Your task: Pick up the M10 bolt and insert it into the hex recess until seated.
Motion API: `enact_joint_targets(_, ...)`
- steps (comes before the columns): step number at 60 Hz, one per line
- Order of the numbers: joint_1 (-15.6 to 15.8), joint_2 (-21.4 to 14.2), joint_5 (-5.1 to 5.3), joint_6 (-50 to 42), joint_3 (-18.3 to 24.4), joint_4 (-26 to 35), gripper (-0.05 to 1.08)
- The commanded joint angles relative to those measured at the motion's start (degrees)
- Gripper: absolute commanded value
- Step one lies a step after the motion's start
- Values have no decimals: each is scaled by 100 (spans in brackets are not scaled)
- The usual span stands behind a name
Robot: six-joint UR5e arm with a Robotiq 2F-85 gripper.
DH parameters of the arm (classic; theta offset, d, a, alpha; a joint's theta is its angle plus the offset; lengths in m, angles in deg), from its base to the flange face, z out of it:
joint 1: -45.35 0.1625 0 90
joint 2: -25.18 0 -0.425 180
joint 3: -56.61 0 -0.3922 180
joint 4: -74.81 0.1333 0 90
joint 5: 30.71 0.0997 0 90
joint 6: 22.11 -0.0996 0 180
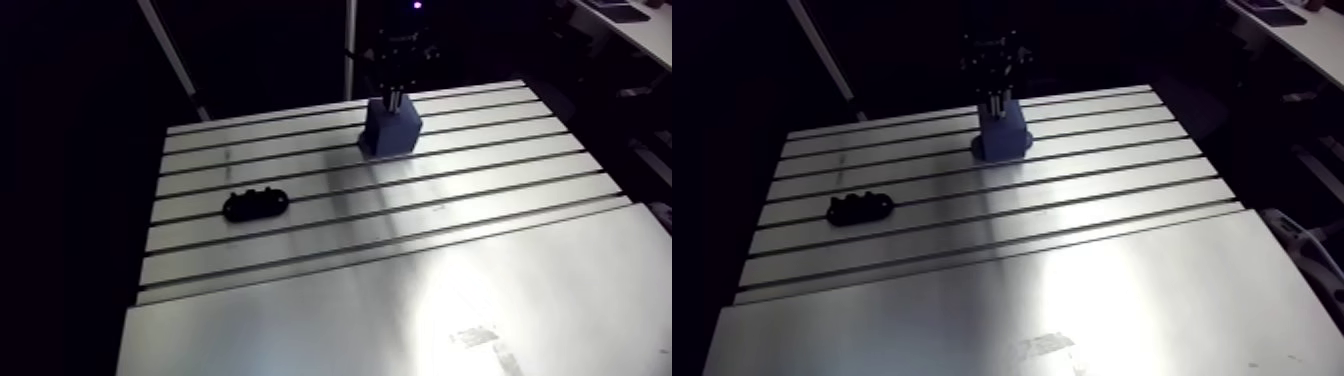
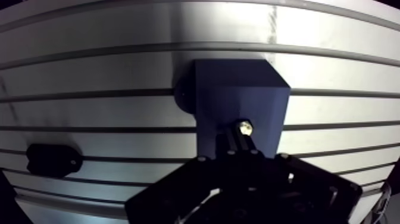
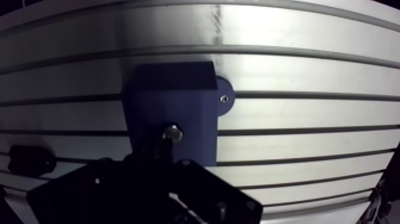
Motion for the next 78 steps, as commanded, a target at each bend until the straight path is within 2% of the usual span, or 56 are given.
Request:
enact_joint_targets(1, -7, 8, -5, 2, 12, 0, 102)
enact_joint_targets(70, 0, 52, 3, 46, 46, 0, 102)
enact_joint_targets(78, 0, 52, -23, 46, 38, 0, 102)
